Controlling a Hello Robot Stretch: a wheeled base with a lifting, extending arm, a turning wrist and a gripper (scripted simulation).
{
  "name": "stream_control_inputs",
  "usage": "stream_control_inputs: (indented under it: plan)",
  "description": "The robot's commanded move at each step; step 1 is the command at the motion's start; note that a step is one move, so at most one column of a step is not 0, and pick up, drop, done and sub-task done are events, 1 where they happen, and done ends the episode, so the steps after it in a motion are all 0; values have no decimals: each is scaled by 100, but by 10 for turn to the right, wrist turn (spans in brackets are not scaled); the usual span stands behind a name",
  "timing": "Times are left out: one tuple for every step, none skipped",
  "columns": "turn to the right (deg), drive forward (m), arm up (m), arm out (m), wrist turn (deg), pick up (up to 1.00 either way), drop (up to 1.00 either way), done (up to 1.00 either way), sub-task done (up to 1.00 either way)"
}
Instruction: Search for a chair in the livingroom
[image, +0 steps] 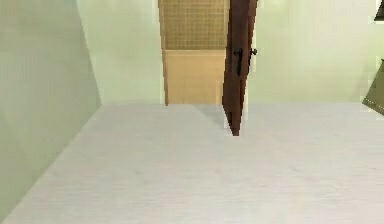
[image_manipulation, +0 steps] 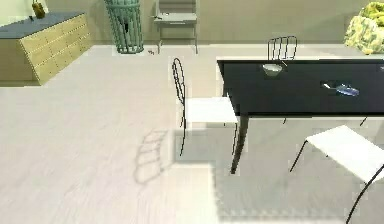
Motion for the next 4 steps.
stream_control_inputs:
  plan:
    - [0, 100, 0, 0, 0, 0, 0, 0, 0]
    - [0, 90, 0, 0, 0, 0, 0, 0, 0]
    - [0, 100, 0, 0, 0, 0, 0, 0, 0]
    - [-60, 0, 0, 0, 0, 0, 0, 0, 0]
